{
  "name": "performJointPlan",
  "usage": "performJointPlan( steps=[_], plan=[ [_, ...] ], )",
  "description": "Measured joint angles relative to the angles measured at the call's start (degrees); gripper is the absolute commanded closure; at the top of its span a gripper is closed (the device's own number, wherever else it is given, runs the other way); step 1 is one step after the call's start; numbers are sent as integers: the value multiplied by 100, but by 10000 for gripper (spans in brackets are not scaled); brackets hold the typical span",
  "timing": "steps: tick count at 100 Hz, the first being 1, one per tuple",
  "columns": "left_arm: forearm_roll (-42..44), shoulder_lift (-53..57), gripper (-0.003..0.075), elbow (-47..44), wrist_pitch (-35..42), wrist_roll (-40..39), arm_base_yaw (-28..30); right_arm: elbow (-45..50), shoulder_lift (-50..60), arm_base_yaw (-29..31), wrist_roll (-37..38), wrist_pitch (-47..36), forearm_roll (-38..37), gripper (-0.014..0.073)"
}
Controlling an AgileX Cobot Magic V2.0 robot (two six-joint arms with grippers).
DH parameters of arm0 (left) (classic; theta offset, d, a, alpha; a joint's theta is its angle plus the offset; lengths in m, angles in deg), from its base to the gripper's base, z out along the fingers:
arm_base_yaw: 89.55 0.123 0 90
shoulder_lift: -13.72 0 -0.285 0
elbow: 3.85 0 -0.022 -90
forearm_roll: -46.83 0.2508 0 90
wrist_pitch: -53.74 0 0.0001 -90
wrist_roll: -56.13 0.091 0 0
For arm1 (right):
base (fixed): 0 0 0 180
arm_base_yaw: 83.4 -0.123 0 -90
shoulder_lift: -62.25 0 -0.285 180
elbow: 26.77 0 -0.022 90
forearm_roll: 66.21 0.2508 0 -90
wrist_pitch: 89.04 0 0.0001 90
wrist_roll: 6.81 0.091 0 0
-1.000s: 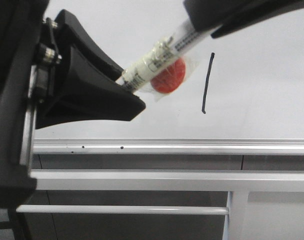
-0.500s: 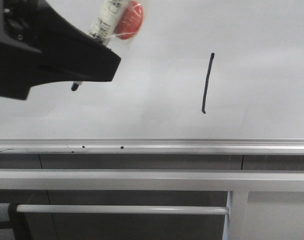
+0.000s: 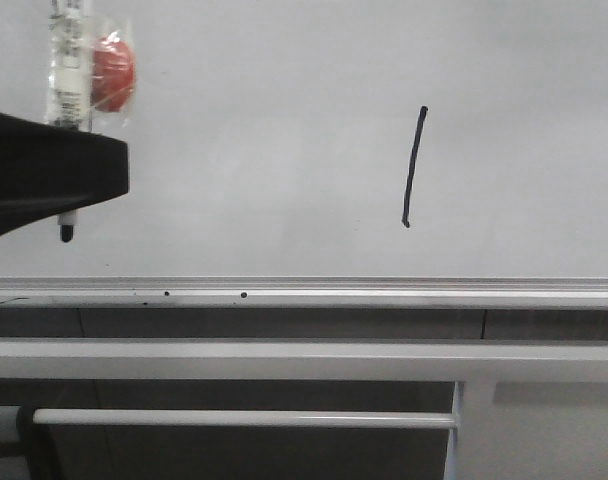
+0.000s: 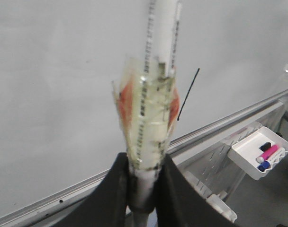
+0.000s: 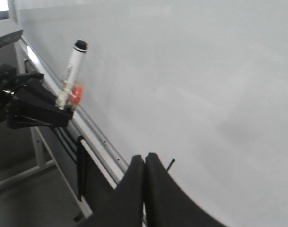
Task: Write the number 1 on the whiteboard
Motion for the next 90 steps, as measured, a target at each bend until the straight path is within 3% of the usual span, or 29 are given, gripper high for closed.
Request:
performJointPlan(
  steps=[21,33,56,90],
  plan=[
    [-473,-223,741,-290,845,275,-312,545,814,0,1680,28,-1783,652],
    [-583,-620,741,-290,1297,298,-444,894,1242,0,2306,67,-2406,652],
    [-942,-1819,741,-290,2628,311,-798,1243,1585,0,2515,395,-2595,652],
    [-1812,-2947,741,-116,2754,101,-1245,1256,1585,0,2528,463,-2719,652]
  ],
)
